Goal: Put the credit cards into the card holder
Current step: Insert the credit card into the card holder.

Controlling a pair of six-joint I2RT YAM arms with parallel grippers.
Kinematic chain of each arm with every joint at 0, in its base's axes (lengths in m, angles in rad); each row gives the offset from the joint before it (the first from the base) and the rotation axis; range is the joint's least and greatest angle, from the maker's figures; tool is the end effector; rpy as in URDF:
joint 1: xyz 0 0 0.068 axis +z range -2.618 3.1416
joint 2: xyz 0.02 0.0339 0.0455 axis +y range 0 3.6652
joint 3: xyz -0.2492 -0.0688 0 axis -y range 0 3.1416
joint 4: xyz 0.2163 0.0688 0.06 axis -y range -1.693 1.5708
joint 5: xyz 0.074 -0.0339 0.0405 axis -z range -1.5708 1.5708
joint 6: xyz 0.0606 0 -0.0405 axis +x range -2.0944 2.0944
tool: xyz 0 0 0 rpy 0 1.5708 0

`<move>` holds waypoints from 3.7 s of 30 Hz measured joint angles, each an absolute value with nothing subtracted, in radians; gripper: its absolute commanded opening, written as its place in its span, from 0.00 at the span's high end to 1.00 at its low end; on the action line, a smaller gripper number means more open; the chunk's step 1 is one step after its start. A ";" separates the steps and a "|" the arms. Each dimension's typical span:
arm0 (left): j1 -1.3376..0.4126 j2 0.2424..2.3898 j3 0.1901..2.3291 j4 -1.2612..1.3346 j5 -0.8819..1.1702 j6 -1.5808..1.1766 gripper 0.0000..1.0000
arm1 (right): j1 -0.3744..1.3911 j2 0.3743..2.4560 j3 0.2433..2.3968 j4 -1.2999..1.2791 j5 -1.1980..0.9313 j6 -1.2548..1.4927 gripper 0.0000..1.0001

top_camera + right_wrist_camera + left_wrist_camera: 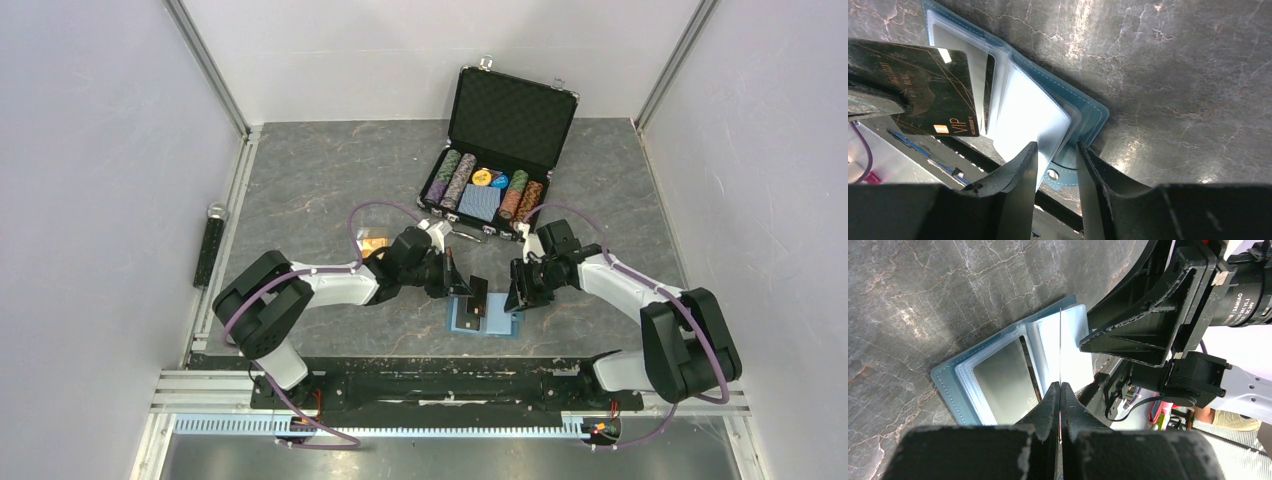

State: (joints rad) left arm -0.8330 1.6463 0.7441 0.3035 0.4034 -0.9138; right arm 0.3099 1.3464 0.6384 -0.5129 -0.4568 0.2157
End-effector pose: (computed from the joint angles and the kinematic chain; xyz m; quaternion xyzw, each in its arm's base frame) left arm 0.2024 -0.2581 0.1563 0.0585 0.8693 -0.4646 0.1581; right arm 0.1936 0.0901 0.1408 -0.0845 0.9562 0.2594 0.1058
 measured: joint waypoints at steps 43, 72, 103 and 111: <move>-0.844 1.722 0.696 0.427 0.451 -1.006 0.98 | 0.308 1.374 0.608 -0.470 -0.452 0.217 0.89; -0.855 1.737 0.694 0.362 0.414 -1.029 0.98 | 0.307 1.374 0.604 -0.459 -0.459 0.218 0.90; -0.873 1.797 0.749 0.336 0.429 -1.029 0.98 | 0.303 1.369 0.591 -0.441 -0.473 0.234 0.91; -0.888 1.810 0.786 0.311 0.432 -1.028 0.91 | 0.303 1.368 0.590 -0.441 -0.473 0.236 0.91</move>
